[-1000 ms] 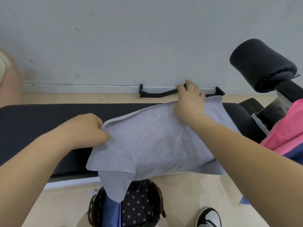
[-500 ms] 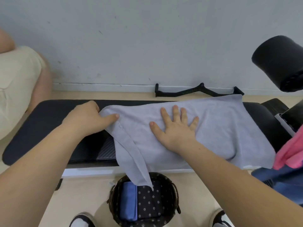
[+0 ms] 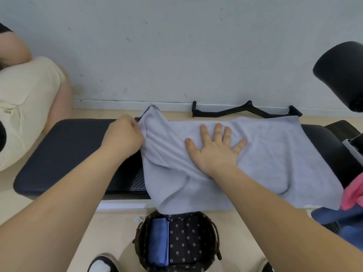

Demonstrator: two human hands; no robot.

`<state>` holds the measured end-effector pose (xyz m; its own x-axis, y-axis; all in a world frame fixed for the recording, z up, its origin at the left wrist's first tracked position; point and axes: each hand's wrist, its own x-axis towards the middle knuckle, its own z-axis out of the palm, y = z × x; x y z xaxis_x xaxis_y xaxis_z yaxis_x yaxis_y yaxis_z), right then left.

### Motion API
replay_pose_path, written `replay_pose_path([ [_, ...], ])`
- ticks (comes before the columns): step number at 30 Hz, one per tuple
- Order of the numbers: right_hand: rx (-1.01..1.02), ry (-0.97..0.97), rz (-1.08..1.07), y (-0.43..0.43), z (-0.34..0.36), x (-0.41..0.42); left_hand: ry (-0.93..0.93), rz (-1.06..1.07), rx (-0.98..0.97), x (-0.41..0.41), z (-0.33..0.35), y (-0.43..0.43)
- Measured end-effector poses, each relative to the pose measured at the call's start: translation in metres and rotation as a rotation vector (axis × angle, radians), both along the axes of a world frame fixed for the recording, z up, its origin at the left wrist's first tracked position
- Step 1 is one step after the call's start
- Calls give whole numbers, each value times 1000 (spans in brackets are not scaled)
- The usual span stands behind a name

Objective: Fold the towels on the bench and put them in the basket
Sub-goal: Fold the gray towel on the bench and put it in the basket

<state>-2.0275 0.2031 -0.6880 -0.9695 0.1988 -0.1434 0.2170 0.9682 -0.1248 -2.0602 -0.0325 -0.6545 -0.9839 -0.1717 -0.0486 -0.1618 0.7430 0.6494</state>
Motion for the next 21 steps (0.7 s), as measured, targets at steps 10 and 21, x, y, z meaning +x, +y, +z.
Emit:
replay_pose_path([
  [10,-57,150,-31,-6,0,-8,-79,-181,-420,42,22,40],
  [21,7,-10,265,-24,0,15,-106,-115,-195,44,25,-4],
])
